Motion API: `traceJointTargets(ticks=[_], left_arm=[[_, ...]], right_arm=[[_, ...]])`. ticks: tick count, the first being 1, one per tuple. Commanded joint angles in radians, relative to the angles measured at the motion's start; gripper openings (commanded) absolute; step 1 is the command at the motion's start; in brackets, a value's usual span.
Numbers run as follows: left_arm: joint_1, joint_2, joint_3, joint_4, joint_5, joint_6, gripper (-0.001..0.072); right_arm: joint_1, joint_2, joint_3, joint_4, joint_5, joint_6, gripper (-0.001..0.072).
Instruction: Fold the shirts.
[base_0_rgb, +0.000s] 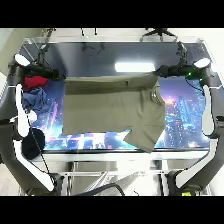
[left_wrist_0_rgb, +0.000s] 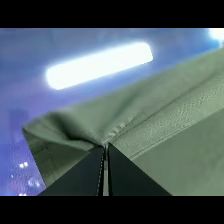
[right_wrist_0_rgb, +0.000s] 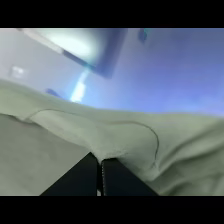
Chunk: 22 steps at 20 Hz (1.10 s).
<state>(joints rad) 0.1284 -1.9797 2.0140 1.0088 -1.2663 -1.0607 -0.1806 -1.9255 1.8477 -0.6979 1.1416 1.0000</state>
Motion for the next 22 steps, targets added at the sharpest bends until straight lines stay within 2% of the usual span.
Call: traceJointTargets(ticks=[1, 3, 5, 14, 15, 16, 17, 18, 19, 21, 22], left_arm=[[-0.001, -0.033, -0.042, 0.095, -0.006, -0.020, 0.0011], [-0.001, -0.033, -0.086, 0.170, -0.018, -0.049, 0.0011], [-0.001, -0.033, -0.126, 0.180, -0.012, -0.056, 0.0011], [-0.081, -0.034, -0.169, 0.390, 0.016, -0.085, 0.0012], [-0.086, -0.034, -0.166, 0.388, 0.006, -0.085, 0.0012], [-0.093, -0.034, -0.150, 0.388, -0.017, -0.085, 0.0014], [-0.092, -0.033, -0.123, 0.387, -0.050, -0.093, 0.0042], [-0.092, -0.033, -0.076, 0.385, -0.100, -0.098, 0.0412], [-0.092, -0.032, -0.026, 0.384, -0.144, -0.138, 0.0707], [-0.079, 0.002, 0.015, 0.316, -0.163, -0.163, 0.0705], [-0.072, 0.023, 0.019, 0.282, -0.181, -0.162, 0.0705]], right_arm=[[0.004, -0.028, -0.003, -0.178, 0.058, 0.050, 0.0019], [0.006, -0.028, -0.031, -0.309, 0.072, 0.106, 0.0019], [0.006, -0.028, -0.074, -0.366, 0.064, 0.135, 0.0019], [0.013, -0.029, -0.138, -0.384, -0.012, 0.186, 0.0020], [0.017, -0.028, -0.138, -0.383, -0.002, 0.187, 0.0039], [0.020, -0.026, -0.137, -0.383, 0.016, 0.186, 0.0269], [0.021, -0.021, -0.133, -0.383, 0.033, 0.193, 0.0374], [0.019, -0.011, -0.125, -0.383, 0.051, 0.211, 0.0372], [0.016, 0.005, -0.116, -0.383, 0.071, 0.225, 0.0371], [0.010, 0.066, -0.112, -0.379, 0.100, 0.236, 0.0363], [0.009, 0.101, -0.112, -0.380, 0.112, 0.246, 0.0333]])
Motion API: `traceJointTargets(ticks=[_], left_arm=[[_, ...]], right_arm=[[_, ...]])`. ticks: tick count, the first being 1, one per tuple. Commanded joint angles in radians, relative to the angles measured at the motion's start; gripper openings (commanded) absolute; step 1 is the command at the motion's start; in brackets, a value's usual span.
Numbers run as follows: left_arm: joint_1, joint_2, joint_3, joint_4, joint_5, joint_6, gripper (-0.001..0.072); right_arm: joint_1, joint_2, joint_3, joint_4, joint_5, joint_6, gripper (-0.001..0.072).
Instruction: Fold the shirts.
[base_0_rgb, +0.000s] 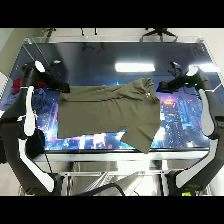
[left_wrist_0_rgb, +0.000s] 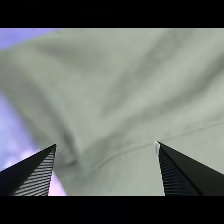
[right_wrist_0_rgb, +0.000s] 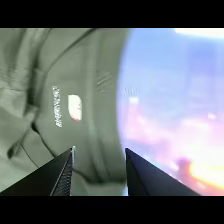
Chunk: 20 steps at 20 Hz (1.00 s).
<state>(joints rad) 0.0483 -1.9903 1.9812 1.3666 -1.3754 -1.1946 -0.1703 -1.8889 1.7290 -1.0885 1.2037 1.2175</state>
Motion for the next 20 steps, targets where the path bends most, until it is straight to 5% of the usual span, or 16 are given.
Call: traceJointTargets(ticks=[1, 7, 15, 17, 19, 20], left_arm=[[0.009, 0.058, 0.043, -0.080, -0.092, -0.038, 0.0705], [0.136, 0.281, -0.375, -0.076, -0.175, -0.089, 0.0704], [0.266, 0.528, -1.099, -0.086, 0.031, -0.036, 0.0704], [0.264, 0.527, -1.148, -0.118, 0.076, -0.024, 0.0704], [0.264, 0.527, -1.167, -0.253, 0.117, 0.049, 0.0702], [0.264, 0.527, -1.166, -0.316, 0.132, 0.084, 0.0597]], right_arm=[[-0.003, 0.102, 0.007, 0.006, 0.069, 0.026, 0.0189], [-0.015, 0.310, -0.066, -0.027, 0.200, 0.049, 0.0181], [-0.118, 0.731, -0.726, -0.027, 0.053, 0.147, 0.0194], [-0.158, 0.777, -0.855, -0.026, 0.036, 0.206, 0.0636], [-0.170, 0.774, -0.950, -0.026, 0.016, 0.215, 0.0670], [-0.166, 0.764, -0.992, -0.020, -0.003, 0.208, 0.0670]])
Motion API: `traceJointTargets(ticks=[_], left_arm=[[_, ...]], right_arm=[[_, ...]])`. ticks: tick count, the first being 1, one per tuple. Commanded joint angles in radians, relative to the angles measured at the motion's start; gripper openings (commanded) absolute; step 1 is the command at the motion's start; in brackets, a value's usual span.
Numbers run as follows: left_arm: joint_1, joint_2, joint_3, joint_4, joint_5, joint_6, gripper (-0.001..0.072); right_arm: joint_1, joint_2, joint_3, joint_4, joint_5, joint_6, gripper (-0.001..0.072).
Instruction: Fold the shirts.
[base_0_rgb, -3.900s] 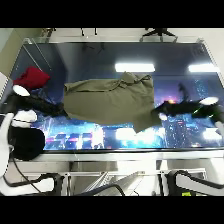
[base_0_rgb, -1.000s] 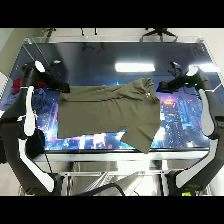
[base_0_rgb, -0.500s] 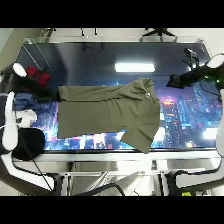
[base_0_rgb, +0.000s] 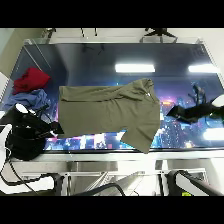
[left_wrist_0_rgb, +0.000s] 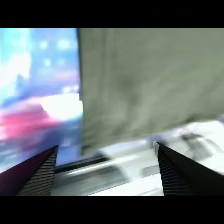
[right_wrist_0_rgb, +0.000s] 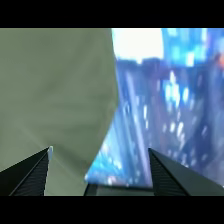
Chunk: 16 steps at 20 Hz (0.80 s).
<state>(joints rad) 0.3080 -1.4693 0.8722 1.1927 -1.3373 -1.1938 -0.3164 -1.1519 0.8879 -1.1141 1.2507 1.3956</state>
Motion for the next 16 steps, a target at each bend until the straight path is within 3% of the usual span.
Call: traceJointTargets(ticks=[1, 2, 4, 5, 13, 14, 15, 16], left_arm=[[0.005, 0.006, -0.052, -0.180, 0.103, 0.107, 0.0476], [0.005, 0.006, -0.040, -0.200, 0.108, 0.113, 0.0373], [0.005, 0.006, 0.000, -0.202, 0.093, 0.112, 0.0075], [0.004, 0.006, 0.028, -0.203, 0.079, 0.111, 0.0013], [0.005, 0.006, 0.153, -0.250, 0.046, 0.109, 0.0013], [0.005, 0.006, 0.153, -0.249, 0.047, 0.109, 0.0013], [0.005, 0.006, 0.155, -0.249, 0.047, 0.109, 0.0013], [0.005, 0.006, 0.162, -0.243, 0.043, 0.109, 0.0013]], right_arm=[[-0.014, 0.013, -0.190, 0.031, -0.073, 0.008, 0.0670], [-0.007, -0.002, -0.222, 0.062, -0.089, -0.023, 0.0670], [0.002, -0.033, -0.272, 0.099, -0.101, -0.047, 0.0670], [0.010, -0.048, -0.288, 0.119, -0.103, -0.065, 0.0670], [0.225, -0.158, -0.330, 0.334, -0.255, -0.140, 0.0657], [0.245, -0.169, -0.330, 0.382, -0.250, -0.178, 0.0495], [0.251, -0.169, -0.330, 0.424, -0.248, -0.222, 0.0277], [0.251, -0.165, -0.325, 0.467, -0.241, -0.260, 0.0157]])
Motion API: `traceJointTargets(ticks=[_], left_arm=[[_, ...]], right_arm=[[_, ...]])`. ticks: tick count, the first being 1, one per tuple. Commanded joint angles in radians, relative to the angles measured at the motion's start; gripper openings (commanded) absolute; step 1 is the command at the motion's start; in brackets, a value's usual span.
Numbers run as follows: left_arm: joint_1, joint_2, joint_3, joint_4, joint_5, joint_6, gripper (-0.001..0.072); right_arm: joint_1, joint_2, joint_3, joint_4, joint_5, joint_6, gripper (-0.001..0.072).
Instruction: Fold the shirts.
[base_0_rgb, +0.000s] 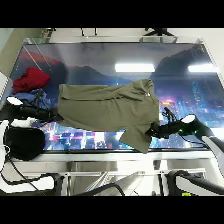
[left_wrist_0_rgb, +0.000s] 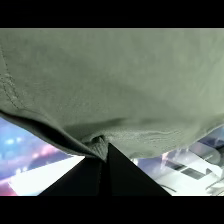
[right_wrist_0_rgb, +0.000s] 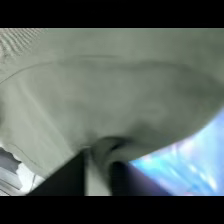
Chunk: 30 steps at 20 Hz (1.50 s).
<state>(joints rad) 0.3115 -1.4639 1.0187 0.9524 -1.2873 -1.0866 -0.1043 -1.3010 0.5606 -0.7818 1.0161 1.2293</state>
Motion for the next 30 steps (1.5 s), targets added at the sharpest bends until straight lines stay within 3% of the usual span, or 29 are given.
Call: traceJointTargets(ticks=[1, 2, 10, 12, 15, 18, 22, 26, 30], left_arm=[[0.001, 0.001, 0.029, -0.002, -0.018, 0.002, 0.0013], [0.001, 0.001, 0.051, 0.000, -0.031, 0.002, 0.0012], [0.003, 0.001, 0.217, 0.265, -0.155, -0.082, 0.0012], [0.001, 0.001, 0.240, 0.251, -0.154, -0.082, 0.0012], [-0.027, 0.000, 0.316, 0.251, -0.110, -0.081, 0.0012], [-0.073, -0.067, 0.445, 0.252, -0.065, -0.081, 0.0013], [-0.126, -0.257, 0.632, 0.255, -0.046, -0.081, 0.0013], [-0.150, -0.445, 0.795, 0.261, -0.022, -0.082, 0.0013], [-0.151, -0.595, 0.933, 0.261, -0.047, -0.095, 0.0013]], right_arm=[[0.032, -0.009, 0.018, 0.151, 0.013, -0.117, 0.0067], [0.020, 0.006, 0.042, 0.147, 0.039, -0.127, 0.0021], [-0.227, 0.215, 0.236, 0.016, 0.157, -0.120, 0.0021], [-0.227, 0.216, 0.262, 0.069, 0.157, -0.179, 0.0020], [-0.166, 0.188, 0.294, 0.213, 0.046, -0.294, 0.0020], [-0.068, 0.072, 0.395, 0.317, -0.096, -0.394, 0.0021], [0.035, -0.198, 0.634, 0.318, -0.190, -0.461, 0.0021], [0.055, -0.446, 0.793, 0.318, -0.233, -0.471, 0.0021], [0.055, -0.572, 0.844, 0.286, -0.258, -0.475, 0.0022]])
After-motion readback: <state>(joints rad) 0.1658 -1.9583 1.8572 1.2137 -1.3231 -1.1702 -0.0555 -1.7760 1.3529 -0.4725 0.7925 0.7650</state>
